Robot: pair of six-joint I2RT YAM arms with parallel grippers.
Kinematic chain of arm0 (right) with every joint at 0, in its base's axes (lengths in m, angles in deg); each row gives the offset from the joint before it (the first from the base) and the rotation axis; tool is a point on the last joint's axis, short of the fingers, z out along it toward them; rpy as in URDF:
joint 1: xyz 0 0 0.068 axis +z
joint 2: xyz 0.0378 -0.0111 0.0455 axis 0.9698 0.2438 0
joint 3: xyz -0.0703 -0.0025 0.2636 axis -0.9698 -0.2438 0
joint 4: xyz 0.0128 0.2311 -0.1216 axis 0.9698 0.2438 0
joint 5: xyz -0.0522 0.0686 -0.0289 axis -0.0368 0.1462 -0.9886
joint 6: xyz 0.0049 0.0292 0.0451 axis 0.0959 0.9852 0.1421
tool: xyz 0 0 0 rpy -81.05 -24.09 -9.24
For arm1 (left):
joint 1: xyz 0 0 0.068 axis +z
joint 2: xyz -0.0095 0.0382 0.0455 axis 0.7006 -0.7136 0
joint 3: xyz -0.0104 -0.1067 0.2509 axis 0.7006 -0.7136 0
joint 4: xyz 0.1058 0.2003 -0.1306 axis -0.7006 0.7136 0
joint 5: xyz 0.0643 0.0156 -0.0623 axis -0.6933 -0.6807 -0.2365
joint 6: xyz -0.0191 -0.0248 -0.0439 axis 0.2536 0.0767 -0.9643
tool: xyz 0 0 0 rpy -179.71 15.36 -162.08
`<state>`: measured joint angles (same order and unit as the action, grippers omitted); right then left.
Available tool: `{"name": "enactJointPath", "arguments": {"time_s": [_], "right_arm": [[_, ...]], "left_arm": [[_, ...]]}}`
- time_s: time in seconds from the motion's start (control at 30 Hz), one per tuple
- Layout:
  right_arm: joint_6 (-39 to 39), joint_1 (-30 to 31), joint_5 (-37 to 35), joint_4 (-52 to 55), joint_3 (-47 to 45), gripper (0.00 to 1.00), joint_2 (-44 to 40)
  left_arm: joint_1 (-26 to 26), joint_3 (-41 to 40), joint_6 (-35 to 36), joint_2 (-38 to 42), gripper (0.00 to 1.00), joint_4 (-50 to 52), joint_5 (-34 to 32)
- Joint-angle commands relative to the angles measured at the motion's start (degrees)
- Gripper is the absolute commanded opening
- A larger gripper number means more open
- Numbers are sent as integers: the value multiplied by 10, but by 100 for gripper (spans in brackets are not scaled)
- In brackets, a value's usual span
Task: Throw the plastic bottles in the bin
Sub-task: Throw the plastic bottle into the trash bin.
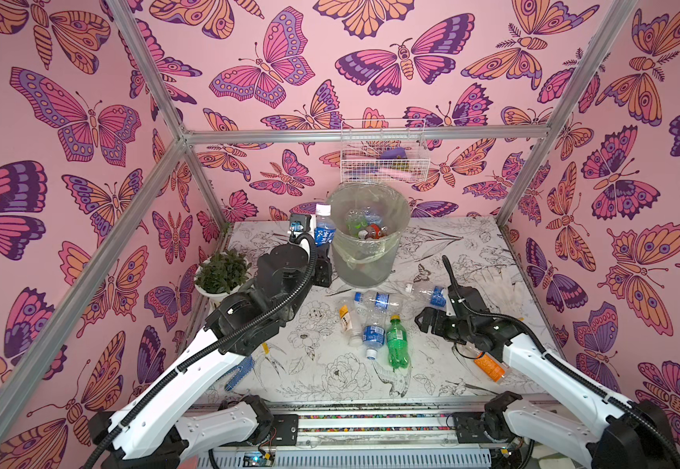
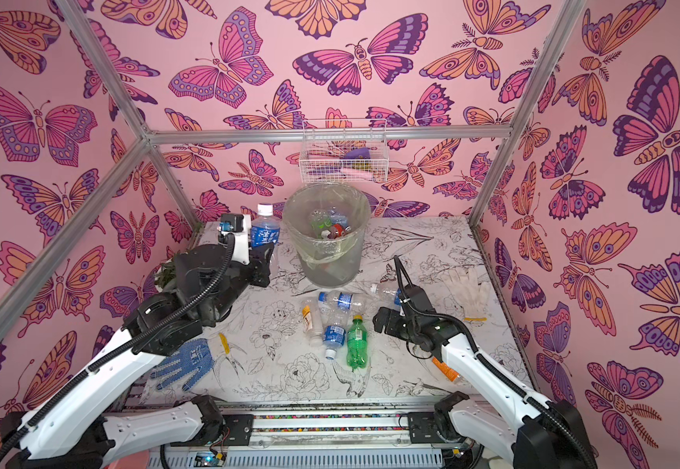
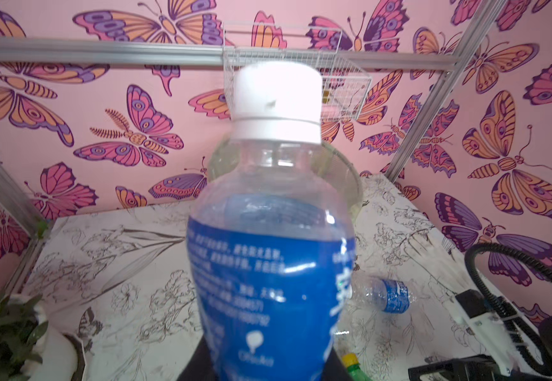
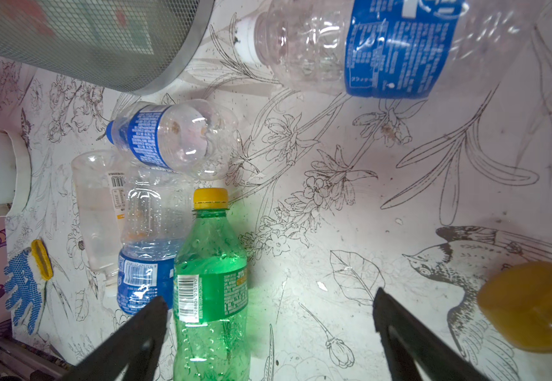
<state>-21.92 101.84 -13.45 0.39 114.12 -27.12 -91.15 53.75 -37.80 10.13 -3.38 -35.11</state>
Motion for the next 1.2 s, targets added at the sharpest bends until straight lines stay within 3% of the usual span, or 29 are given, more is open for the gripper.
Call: {"name": "enactJointPath", "arguments": {"time_s": [0.0,0.83,1.17], "right_arm": [[15,0,10,-18,-9,98,5],[31,8,22,-44,-27,97,13],[33,10,21,-40,-27,97,5]], "left_arm": [[-4,28,55,-9,0,-45,-1],[-10,139,121,-106,0,-123,42],[-9,178,137,-189,0,-144,52]]}}
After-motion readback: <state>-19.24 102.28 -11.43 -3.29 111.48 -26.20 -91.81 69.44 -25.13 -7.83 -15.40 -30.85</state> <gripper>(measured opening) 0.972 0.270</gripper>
